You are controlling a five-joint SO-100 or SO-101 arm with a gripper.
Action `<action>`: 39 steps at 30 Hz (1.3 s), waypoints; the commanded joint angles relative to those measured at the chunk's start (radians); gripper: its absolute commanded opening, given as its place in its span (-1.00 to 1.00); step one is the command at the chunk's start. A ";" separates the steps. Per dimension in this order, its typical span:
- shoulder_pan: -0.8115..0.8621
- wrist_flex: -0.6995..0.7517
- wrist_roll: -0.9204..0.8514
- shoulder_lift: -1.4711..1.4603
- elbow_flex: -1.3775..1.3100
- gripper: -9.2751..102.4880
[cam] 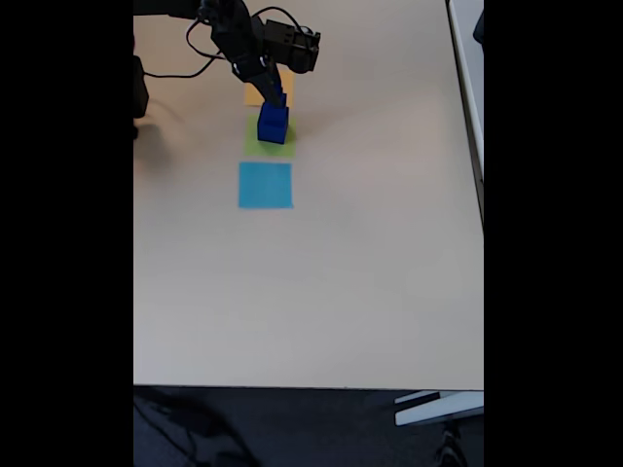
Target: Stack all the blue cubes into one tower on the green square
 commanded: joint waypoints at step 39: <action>-0.023 0.110 -0.739 1.338 0.719 -0.83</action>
